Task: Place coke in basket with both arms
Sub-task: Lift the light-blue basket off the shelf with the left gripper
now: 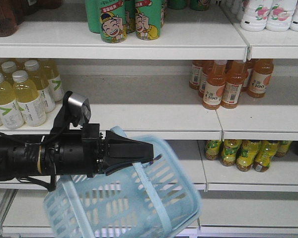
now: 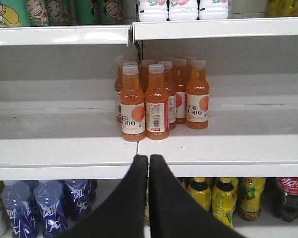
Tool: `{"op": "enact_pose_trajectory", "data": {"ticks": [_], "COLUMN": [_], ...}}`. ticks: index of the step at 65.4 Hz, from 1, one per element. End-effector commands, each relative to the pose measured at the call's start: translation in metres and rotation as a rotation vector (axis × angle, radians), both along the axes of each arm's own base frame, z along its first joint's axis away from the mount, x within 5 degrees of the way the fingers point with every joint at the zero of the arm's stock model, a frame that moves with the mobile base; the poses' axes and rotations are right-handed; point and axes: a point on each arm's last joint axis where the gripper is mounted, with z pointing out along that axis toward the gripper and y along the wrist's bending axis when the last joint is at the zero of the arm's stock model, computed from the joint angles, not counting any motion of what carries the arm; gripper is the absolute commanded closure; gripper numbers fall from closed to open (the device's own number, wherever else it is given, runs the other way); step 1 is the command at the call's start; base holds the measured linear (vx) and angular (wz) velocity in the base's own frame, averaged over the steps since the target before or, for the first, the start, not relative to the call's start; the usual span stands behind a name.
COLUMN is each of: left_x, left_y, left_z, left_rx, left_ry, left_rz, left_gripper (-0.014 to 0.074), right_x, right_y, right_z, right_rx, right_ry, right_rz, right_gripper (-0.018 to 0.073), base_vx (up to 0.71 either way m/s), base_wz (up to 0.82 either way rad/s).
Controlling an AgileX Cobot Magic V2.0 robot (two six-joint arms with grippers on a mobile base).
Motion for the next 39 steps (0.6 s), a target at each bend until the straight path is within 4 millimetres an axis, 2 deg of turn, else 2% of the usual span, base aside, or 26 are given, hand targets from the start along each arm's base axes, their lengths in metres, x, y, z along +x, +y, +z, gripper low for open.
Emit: {"op": "enact_pose_trajectory", "data": {"ticks": [1, 16, 39], "left_x": [-0.033, -0.058, -0.064], "left_y": [-0.002, -0.001, 0.002], "left_z": [0.054, 0.078, 0.084], "left_rx": [-0.269, -0.324, -0.333], "left_ry": [-0.109, -0.184, -0.211], "left_rz": [-0.154, -0.193, -0.197], "left_gripper": [0.0604, 0.0604, 0.0604], "right_x": [-0.001, -0.001, -0.001], "right_y": [0.001, 0.001, 0.001], "right_z": [0.004, 0.004, 0.004], "right_rx": [-0.016, -0.016, -0.016], "right_ry": [-0.073, -0.073, -0.073], "right_rz": [0.011, 0.011, 0.011], "right_gripper": [0.0564, 0.0564, 0.0564], "base_vx": [0.00, 0.00, 0.00], "base_wz": [0.00, 0.00, 0.00]}}
